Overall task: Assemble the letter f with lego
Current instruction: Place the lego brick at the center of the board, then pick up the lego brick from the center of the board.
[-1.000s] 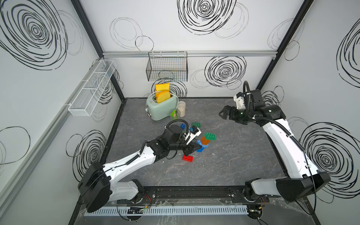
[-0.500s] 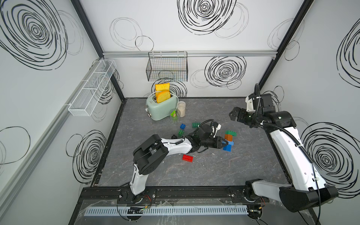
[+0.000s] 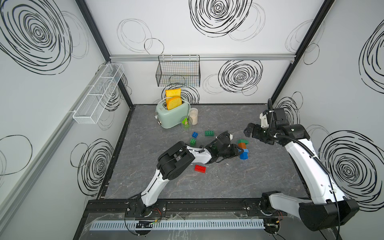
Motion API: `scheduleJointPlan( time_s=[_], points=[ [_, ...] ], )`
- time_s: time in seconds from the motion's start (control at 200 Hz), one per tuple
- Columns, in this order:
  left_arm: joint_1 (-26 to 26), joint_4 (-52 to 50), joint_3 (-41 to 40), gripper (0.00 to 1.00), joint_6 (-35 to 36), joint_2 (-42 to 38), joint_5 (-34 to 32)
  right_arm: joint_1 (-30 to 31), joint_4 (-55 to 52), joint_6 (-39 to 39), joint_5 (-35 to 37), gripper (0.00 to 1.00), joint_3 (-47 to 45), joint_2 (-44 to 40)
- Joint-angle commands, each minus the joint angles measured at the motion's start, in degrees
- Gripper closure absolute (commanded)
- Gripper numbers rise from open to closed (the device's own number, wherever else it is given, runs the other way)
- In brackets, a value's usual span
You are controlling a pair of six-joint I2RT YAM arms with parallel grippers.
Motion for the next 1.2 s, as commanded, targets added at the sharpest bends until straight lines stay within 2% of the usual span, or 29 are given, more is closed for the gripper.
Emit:
scheduleJointPlan(
  time_s=[0.0,0.22,0.425,0.615,0.705,0.825,0.925,0.985,1.035,1.091,1.196],
  points=[
    [-0.23,6.21,0.49,0.66,-3.71,1.23,-1.27,-0.29,1.01,-0.25,-0.96,0.01,-0.56,-1.25],
    [-0.49,5.63,-0.13,0.62,-4.68,2.47,-2.43,-0.29,1.09,-0.21,-0.96,0.01,-1.77,-1.34],
    [-0.67,3.25,-0.79,0.53,-5.29,2.66,-3.55,-0.39,1.31,-0.12,-1.40,0.01,-2.70,-1.47],
    [-0.63,-0.69,-2.08,0.47,-4.80,1.16,-5.10,-0.39,2.16,0.22,-2.27,0.01,-3.69,-1.41],
    [0.08,-3.55,-3.84,0.44,-2.64,-1.91,-7.30,-0.16,3.04,-0.13,-2.38,0.01,-4.38,-1.13],
    [3.25,-10.15,-9.66,0.36,7.28,-13.22,-10.15,3.43,6.15,-1.73,-1.61,0.01,-5.58,1.89],
    [7.03,-19.68,-17.66,0.27,16.98,-28.86,-9.74,9.43,11.48,-1.76,1.67,0.01,-6.19,7.53],
    [10.39,-27.65,-22.16,0.21,19.39,-37.93,-7.69,11.81,15.87,-0.90,2.06,0.01,-5.98,11.93],
    [13.90,-33.83,-25.09,0.14,20.82,-44.30,-4.21,13.12,18.69,-0.35,1.17,0.01,-4.92,16.58],
    [17.55,-40.26,-27.49,0.01,23.34,-51.10,-1.98,14.35,20.93,0.29,0.38,0.01,-3.40,22.12],
    [22.22,-51.14,-29.81,0.02,30.51,-62.49,-1.82,17.56,23.41,-0.31,1.87,0.01,1.95,32.34]
  ],
)
